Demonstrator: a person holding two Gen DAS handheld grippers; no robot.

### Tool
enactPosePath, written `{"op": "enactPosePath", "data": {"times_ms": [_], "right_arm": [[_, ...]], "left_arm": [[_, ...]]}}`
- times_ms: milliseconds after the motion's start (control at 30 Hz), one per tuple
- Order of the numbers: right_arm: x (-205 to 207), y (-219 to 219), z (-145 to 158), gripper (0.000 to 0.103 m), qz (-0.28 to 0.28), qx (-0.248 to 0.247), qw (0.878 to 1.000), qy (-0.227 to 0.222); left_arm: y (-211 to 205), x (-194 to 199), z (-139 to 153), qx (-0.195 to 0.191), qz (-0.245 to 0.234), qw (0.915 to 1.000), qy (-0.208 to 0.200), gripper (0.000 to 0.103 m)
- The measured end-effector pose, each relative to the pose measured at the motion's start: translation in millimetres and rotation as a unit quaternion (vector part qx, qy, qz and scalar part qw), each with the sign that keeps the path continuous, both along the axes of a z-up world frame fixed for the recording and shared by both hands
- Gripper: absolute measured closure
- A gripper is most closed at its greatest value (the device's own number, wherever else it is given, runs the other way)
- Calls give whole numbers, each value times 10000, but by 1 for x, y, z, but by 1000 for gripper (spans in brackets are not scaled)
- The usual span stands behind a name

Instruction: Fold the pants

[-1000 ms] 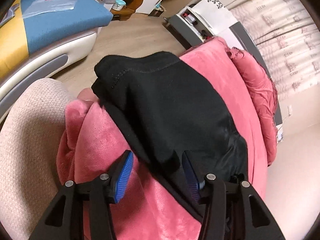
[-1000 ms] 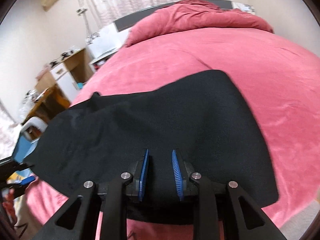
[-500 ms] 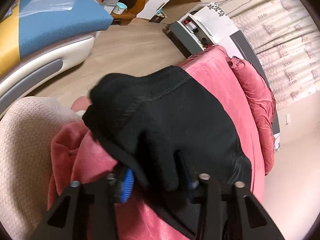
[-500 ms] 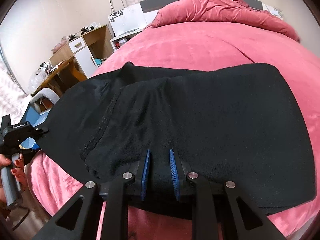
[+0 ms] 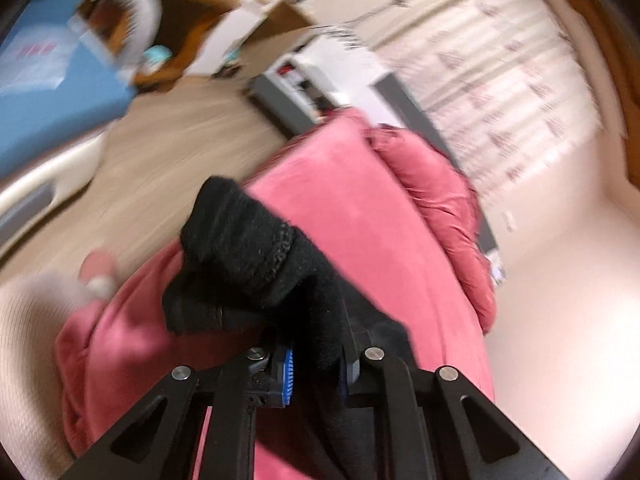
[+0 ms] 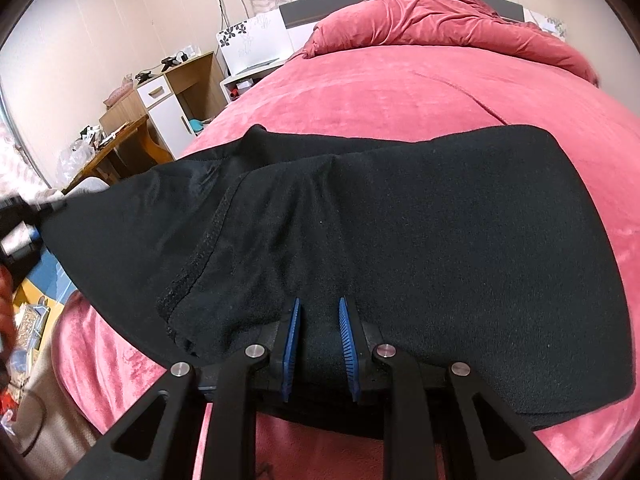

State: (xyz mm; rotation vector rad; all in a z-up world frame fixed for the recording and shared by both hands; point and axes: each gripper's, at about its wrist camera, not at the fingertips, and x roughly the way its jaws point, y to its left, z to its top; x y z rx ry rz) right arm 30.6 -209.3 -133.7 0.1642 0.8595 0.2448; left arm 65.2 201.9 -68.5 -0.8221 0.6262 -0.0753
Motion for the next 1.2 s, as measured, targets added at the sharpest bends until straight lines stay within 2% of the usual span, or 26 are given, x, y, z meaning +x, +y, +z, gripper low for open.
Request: {"op": "enactPosePath", "data": {"times_ms": [133, 200, 533, 700, 967, 1200], "right_arm": [[-2, -2, 1, 82, -14, 45, 10000, 0], [-1, -3, 1, 82, -19, 79, 10000, 5], [-1, -2, 2, 82, -20, 38, 10000, 8], [-1, 0, 2, 82, -28, 59, 10000, 11], [1, -4, 1, 82, -60, 209, 9998, 32], [2, -7, 0, 82, -72, 322, 9994, 47]], "left_arm": [[-29, 2, 34, 530, -422, 9967, -454, 88], [-42, 2, 48, 663, -601, 9939, -644, 88], [-80, 6, 80, 816, -1221, 9835, -1056, 88], [-110, 9, 94, 1174, -1655, 9707, -1286, 88], [-153, 18, 108, 1277, -2286, 9535, -1495, 88], [-176, 21, 110, 1271, -2652, 9439, -1504, 88]]}}
